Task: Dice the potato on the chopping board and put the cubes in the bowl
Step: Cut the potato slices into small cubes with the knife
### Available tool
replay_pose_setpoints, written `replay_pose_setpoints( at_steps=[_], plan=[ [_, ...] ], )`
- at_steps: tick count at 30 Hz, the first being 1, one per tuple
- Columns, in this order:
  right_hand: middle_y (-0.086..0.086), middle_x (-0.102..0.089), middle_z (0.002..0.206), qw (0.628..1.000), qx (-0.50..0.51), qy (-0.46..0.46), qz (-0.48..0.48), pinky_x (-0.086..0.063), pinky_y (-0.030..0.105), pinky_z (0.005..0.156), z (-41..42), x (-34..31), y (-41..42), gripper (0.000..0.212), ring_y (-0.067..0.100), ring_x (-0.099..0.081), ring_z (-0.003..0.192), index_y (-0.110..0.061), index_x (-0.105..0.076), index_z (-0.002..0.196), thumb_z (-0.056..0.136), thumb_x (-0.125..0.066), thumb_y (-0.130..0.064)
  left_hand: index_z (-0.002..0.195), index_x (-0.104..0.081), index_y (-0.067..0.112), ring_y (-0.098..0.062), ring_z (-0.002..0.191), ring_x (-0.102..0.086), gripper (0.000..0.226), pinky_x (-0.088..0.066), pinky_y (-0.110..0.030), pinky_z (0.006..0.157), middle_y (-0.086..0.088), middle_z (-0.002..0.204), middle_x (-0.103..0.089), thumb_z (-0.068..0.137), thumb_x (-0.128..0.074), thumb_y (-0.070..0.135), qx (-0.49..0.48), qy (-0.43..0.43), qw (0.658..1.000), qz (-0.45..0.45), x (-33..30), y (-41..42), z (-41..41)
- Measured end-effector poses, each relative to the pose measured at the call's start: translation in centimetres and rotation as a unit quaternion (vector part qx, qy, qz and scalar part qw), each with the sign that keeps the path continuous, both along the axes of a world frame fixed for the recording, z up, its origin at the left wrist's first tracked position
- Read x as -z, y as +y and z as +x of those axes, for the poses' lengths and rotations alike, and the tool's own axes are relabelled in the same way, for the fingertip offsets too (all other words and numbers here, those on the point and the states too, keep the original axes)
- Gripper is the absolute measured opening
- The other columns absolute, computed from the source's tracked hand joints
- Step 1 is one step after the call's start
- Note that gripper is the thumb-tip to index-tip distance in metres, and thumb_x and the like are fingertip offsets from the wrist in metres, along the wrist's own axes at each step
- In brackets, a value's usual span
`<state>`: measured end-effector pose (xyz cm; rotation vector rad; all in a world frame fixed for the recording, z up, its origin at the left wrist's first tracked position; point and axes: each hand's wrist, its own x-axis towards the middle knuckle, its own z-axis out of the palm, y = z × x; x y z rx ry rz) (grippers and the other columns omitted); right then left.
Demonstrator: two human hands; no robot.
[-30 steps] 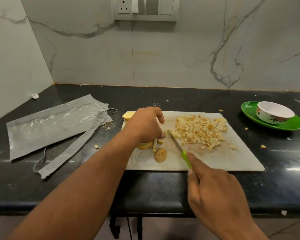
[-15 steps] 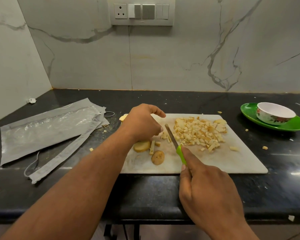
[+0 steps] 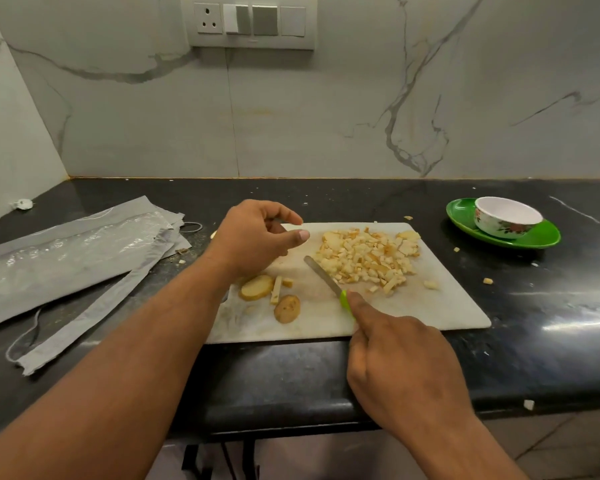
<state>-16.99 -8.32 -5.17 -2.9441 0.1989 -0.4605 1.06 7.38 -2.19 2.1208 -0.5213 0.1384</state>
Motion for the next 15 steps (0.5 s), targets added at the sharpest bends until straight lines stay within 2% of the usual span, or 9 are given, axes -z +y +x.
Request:
replay_pose_setpoints(
  at_steps=[5, 7, 10, 15],
  plan=[
    [-0.004, -0.063, 0.086, 0.999, 0.039, -0.004, 0.016, -0.038, 0.033, 0.063, -0.4, 0.0, -1.2, 0.056, 0.015, -0.052, 0.073, -0.038, -0.022, 0.157, 0.101, -0.028, -0.037, 0.104, -0.076, 0.024, -0.005, 0.061, -0.07, 0.022, -0.055, -0.024, 0.069, 0.006, 0.067, -0.073, 0.087, -0.082, 0.037, 0.026, -0.011, 1.0, -0.007, -0.3, 0.1, -0.2],
    [-0.004, -0.061, 0.083, 1.0, 0.022, -0.003, 0.014, -0.04, 0.033, 0.062, -0.6, -0.1, -0.4, 0.057, 0.015, -0.054, 0.073, -0.036, -0.02, 0.158, 0.101, -0.028, -0.038, 0.103, -0.076, 0.023, -0.006, 0.06, -0.069, 0.022, -0.055, -0.025, 0.068, 0.005, 0.066, -0.072, 0.087, -0.081, 0.036, 0.034, -0.02, 0.999, -0.023, -0.3, 0.2, -0.2],
    [-0.004, -0.063, 0.092, 0.999, -0.032, 0.009, 0.004, -0.048, 0.036, 0.07, -0.6, -0.1, 1.0, 0.057, 0.016, -0.057, 0.08, -0.035, -0.015, 0.158, 0.102, -0.027, -0.04, 0.102, -0.077, 0.024, -0.005, 0.06, -0.069, 0.02, -0.053, -0.024, 0.068, 0.006, 0.065, -0.072, 0.086, -0.082, 0.036, 0.039, -0.016, 0.999, -0.018, -0.3, 0.0, -0.2],
    [-0.002, -0.061, 0.089, 0.999, 0.047, 0.02, -0.006, -0.038, 0.034, 0.065, 0.1, -0.4, -1.5, 0.056, 0.018, -0.05, 0.075, -0.035, -0.021, 0.158, 0.102, -0.029, -0.036, 0.1, -0.077, 0.024, -0.007, 0.062, -0.069, 0.02, -0.059, -0.029, 0.07, 0.005, 0.068, -0.073, 0.087, -0.081, 0.037, 0.031, -0.033, 0.999, -0.025, -0.2, 0.2, 0.0]
  ],
)
